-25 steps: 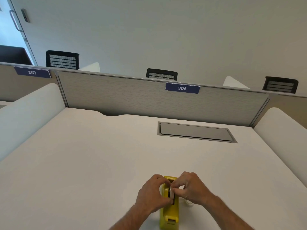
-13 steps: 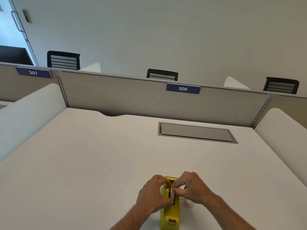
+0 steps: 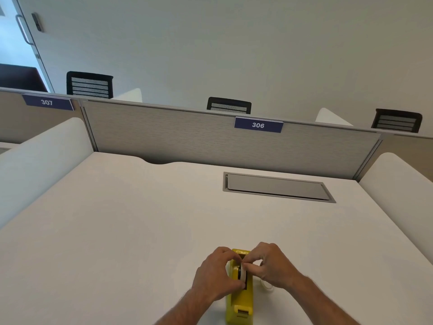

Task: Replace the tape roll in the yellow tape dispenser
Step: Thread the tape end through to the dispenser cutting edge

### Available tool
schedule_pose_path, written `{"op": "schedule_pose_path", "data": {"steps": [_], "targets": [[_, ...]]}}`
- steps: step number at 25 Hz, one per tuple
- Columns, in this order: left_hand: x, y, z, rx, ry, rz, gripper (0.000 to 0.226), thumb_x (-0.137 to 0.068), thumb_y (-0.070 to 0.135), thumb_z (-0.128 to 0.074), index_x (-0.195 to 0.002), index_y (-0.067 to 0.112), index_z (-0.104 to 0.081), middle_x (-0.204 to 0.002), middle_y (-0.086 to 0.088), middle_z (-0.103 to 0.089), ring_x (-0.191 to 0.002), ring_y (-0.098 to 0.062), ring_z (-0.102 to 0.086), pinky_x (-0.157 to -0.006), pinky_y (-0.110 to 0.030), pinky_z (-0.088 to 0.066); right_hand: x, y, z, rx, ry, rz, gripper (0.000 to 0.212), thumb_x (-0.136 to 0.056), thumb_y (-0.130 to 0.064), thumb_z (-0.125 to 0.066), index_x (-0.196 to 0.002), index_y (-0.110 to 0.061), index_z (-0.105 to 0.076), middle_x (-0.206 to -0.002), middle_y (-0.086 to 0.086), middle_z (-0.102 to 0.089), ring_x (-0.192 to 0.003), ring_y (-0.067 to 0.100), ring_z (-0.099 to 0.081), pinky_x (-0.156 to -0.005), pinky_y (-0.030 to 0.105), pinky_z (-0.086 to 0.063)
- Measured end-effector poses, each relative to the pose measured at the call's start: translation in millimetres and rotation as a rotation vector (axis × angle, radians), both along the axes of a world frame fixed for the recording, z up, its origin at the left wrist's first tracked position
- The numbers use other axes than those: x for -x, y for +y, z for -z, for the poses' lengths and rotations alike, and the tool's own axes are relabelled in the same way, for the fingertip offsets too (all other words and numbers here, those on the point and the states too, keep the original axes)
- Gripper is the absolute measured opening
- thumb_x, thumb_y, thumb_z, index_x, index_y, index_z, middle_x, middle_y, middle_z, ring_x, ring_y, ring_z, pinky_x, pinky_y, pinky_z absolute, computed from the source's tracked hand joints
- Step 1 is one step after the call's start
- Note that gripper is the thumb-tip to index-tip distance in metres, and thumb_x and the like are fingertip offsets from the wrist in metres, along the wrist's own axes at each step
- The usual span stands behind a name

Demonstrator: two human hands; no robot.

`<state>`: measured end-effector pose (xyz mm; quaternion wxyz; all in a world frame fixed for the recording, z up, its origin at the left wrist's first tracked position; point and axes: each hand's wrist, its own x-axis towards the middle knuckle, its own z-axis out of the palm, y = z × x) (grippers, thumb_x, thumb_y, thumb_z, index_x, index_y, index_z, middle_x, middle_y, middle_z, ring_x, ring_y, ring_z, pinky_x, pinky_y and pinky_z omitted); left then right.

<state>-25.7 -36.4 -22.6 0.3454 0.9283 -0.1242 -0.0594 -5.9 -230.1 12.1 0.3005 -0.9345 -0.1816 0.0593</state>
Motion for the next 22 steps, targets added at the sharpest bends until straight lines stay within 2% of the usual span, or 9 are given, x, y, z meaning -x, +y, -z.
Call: {"op": "schedule_pose_path", "data": {"steps": [3, 7, 22], "targets": [[0, 0, 1, 0.007, -0.011, 0.003, 0.057, -0.061, 0.062, -0.074, -0.114, 0.045, -0.058, -0.129, 0.028, -0.045, -0.108, 0.005, -0.044, -0.092, -0.021, -0.046, 2, 1, 1, 0.028, -0.023, -0.018, 0.022, -0.077, -0.044, -0.072, -0.096, -0.036, -0.078, -0.088, -0.022, -0.073, -0.091, 0.004, -0.057, -0.07, 0.017, -0.048], [0, 1, 1, 0.012, -0.017, 0.013, 0.058, -0.06, 0.062, -0.073, -0.113, 0.045, -0.059, -0.127, 0.028, -0.046, -0.109, 0.005, -0.046, -0.094, -0.024, -0.05, 8, 0, 5, 0.107, -0.086, -0.049, 0.041, -0.07, -0.055, -0.071, -0.105, -0.035, -0.075, -0.096, -0.023, -0.071, -0.093, 0.002, -0.053, -0.07, 0.018, -0.05], [0, 0, 1, 0.007, -0.013, -0.003, 0.057, -0.06, 0.065, -0.072, -0.111, 0.045, -0.059, -0.127, 0.027, -0.047, -0.106, 0.003, -0.048, -0.091, -0.024, -0.05, 9, -2, 13, 0.058, -0.078, -0.035, 0.029, -0.082, -0.054, -0.063, -0.106, -0.044, -0.073, -0.094, -0.028, -0.072, -0.093, 0.004, -0.053, -0.072, 0.023, -0.051]]}}
